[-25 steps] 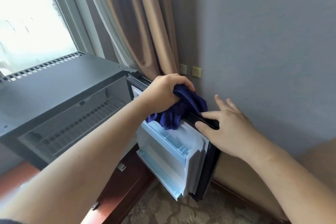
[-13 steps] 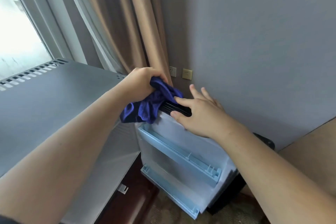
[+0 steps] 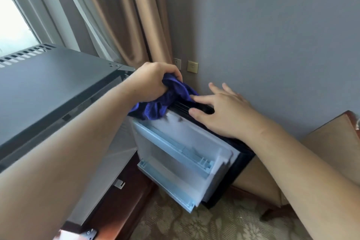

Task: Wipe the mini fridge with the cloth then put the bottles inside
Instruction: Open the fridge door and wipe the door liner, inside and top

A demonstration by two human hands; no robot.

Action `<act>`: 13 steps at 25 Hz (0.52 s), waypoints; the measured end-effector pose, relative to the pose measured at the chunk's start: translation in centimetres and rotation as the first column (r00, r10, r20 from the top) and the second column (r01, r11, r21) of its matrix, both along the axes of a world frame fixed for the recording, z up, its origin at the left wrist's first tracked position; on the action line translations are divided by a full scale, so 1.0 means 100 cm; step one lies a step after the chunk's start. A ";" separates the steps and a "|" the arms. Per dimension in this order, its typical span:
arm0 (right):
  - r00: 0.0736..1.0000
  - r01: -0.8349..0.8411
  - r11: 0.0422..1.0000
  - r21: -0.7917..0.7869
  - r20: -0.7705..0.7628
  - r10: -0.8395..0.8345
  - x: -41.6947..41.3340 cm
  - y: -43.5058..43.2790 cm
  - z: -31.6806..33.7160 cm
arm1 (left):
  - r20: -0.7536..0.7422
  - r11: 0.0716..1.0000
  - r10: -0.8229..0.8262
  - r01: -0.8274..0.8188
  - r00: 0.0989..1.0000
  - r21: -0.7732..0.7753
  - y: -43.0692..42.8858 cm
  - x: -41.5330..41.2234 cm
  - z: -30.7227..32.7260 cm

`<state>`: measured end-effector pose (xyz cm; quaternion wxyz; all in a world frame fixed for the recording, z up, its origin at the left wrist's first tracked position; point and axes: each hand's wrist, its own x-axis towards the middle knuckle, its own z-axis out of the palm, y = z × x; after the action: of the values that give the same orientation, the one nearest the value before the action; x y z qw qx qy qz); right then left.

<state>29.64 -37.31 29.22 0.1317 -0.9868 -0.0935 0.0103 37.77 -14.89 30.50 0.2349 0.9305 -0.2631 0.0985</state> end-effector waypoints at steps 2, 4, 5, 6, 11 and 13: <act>1.000 0.030 0.999 -0.025 0.003 -0.030 -0.028 -0.032 0.001 | 0.001 0.999 -0.051 0.051 0.999 -0.006 -0.037 -0.028 0.000; 0.999 0.039 0.999 -0.030 -0.017 -0.040 -0.050 -0.058 -0.004 | 0.000 0.995 -0.096 0.096 0.995 0.004 -0.077 -0.055 -0.001; 0.999 0.044 0.999 -0.023 -0.027 -0.044 -0.059 -0.068 -0.006 | -0.003 0.994 -0.110 0.110 0.994 0.007 -0.095 -0.068 -0.001; 0.998 0.044 0.999 -0.016 -0.035 -0.045 -0.069 -0.078 -0.007 | -0.009 0.994 -0.111 0.111 0.994 0.011 -0.111 -0.080 -0.002; 0.999 -0.034 0.999 -0.021 -0.009 0.033 -0.089 -0.077 -0.010 | -0.045 1.000 0.008 -0.007 0.999 0.022 -0.120 -0.109 0.002; 0.999 -0.047 0.999 -0.005 0.008 0.047 -0.090 -0.070 -0.010 | -0.003 0.998 0.047 -0.047 0.999 -0.038 -0.114 -0.118 -0.002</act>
<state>20.63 -44.28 28.26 0.1288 -0.9847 -0.1173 0.0096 25.95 -26.32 30.34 0.2503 0.9320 -0.2388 0.1078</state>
